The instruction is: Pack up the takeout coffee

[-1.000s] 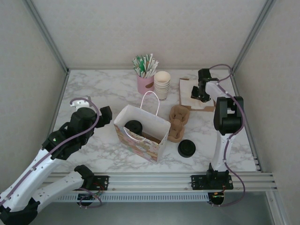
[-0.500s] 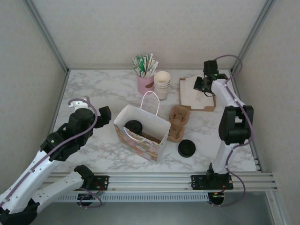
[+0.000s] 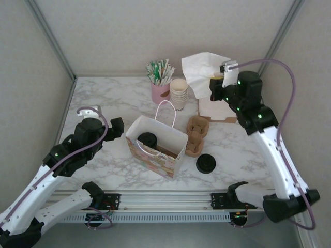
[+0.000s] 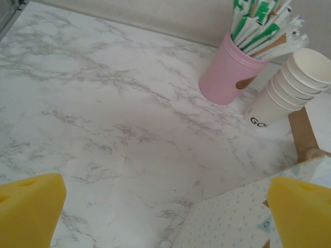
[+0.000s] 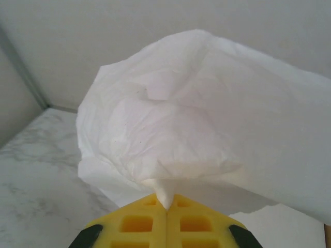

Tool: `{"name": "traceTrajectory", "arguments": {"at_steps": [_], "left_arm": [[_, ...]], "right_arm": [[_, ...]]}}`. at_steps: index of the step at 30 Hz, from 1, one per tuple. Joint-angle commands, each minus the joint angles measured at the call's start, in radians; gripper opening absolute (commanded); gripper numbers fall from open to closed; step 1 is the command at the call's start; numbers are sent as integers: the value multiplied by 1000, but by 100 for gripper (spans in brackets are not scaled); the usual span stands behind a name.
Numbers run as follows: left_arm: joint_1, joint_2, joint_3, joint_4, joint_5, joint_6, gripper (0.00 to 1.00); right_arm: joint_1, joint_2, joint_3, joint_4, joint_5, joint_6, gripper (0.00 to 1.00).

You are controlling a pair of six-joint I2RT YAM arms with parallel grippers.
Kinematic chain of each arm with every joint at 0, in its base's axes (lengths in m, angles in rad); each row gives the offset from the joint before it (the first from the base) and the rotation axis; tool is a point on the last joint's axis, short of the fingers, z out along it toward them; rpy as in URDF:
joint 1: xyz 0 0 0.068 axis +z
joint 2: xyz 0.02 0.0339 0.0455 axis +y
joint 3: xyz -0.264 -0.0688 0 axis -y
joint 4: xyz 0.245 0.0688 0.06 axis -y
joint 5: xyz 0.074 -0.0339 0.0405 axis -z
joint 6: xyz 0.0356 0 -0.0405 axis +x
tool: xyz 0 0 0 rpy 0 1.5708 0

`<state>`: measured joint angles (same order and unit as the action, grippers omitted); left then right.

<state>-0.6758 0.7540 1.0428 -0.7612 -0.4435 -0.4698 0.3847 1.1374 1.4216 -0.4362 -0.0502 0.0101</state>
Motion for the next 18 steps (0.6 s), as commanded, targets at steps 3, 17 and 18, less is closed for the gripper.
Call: {"name": "traceTrajectory", "arguments": {"at_steps": [3,17,18], "left_arm": [[8,20,56,-45,52,59,100],[9,81,71,-53,164,17,100],[9,86,71,-53,169,15,100]], "right_arm": [[168,-112,3,30,-29,-168,0],[627,58,181,-178,303,-406,0],[647,71,184,-186,323,-420,0]]}}
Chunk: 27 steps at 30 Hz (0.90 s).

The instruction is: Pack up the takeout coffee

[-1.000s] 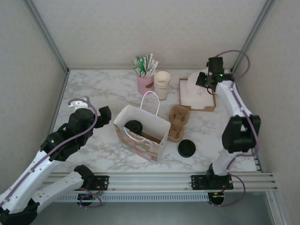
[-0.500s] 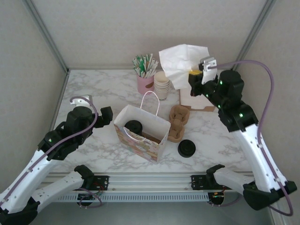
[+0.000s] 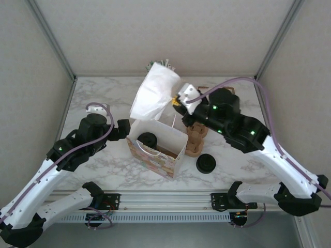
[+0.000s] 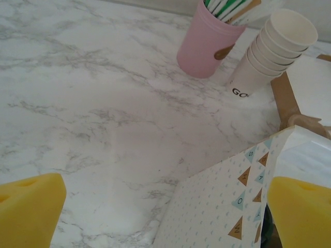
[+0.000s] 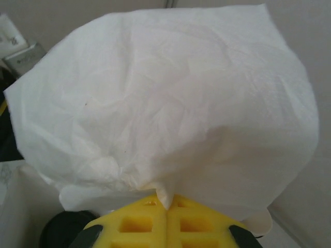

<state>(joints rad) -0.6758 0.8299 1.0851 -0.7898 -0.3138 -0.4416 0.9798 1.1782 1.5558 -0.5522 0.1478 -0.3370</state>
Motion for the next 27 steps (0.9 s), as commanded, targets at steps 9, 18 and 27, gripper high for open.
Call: {"name": "traceTrajectory", "arguments": {"at_steps": [9,18,27], "left_arm": [[8,35,29,-23,29,-37,100],[8,41,29,-31,15,-40,100],[8,47,21,-29,5,-52,100]], "right_arm": [[135,52,31,-122,126,-50,0],[166,98,44,-237,49,19,0],[167,131,86,-327,-120,114,0]]}}
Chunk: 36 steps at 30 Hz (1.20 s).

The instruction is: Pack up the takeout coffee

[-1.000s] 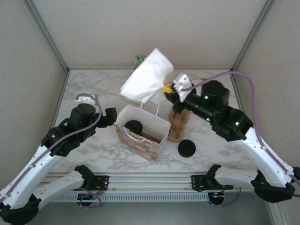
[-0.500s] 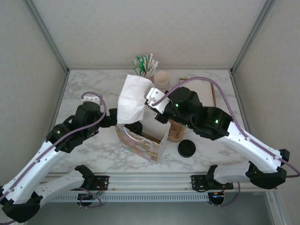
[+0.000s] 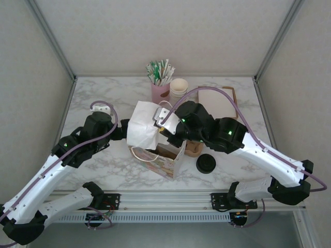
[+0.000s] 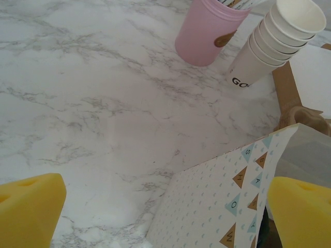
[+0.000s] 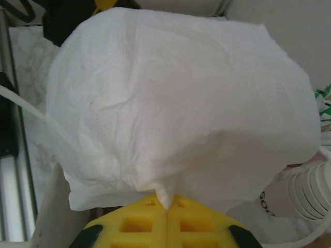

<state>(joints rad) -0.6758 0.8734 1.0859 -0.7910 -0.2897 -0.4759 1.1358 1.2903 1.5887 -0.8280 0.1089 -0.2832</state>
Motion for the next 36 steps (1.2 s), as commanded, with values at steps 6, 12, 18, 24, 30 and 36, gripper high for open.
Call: {"name": "traceTrajectory", "arguments": {"at_steps": [6,12,18,24,30,36], "left_arm": [[9,10,16,-21,-20,-21,100],[7,25,17,-21,-22,-21,100],[8,32,17,-22,-25,-23,100],[8,34,14,-21,-26,-24,100],[9,38,12,-17,-23,-27,99],[8,42,14,-17,-25,-26,99]], "right_arm": [[10,99,127,-159,-101,138,0],[-27,142,151,-205,-125,208,0],[-79,171,143,-237,-159,240,0],[-113,209,138,-275,-105,233,0],[-133,269,128,-316,-81,228,0],[-139,312,120,-341,-38,226,0]]}}
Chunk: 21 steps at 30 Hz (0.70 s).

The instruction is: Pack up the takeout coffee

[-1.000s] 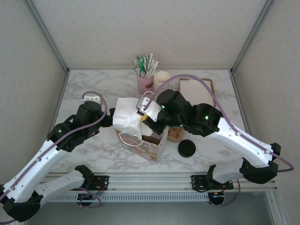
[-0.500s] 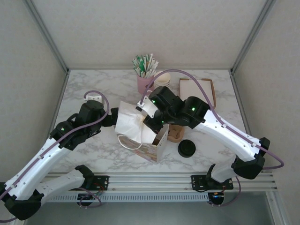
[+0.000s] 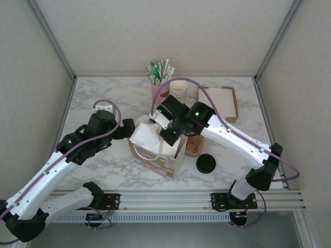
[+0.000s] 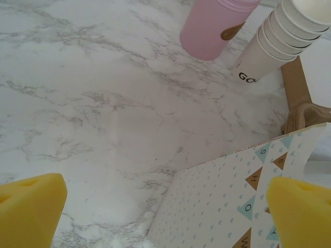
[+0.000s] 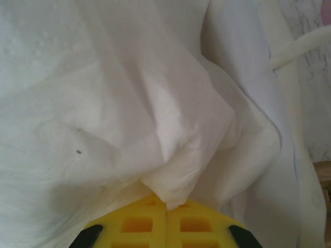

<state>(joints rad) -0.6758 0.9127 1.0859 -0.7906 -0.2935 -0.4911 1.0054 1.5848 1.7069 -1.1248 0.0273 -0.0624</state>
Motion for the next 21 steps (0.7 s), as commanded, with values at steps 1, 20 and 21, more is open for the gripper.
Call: {"name": "traceTrajectory", "arguments": {"at_steps": [1,20,21], "left_arm": [[9,4,15,-18,-20,-10,98],[8,4,33,-24,-22,-14,97],[8,3,33,-27,-23,-16,96]], "right_arm": [[-9,28,4,-47,51,6,0],[-8,76,11,40,74,52,0],[-8,74,13,53,71,60,1]]}}
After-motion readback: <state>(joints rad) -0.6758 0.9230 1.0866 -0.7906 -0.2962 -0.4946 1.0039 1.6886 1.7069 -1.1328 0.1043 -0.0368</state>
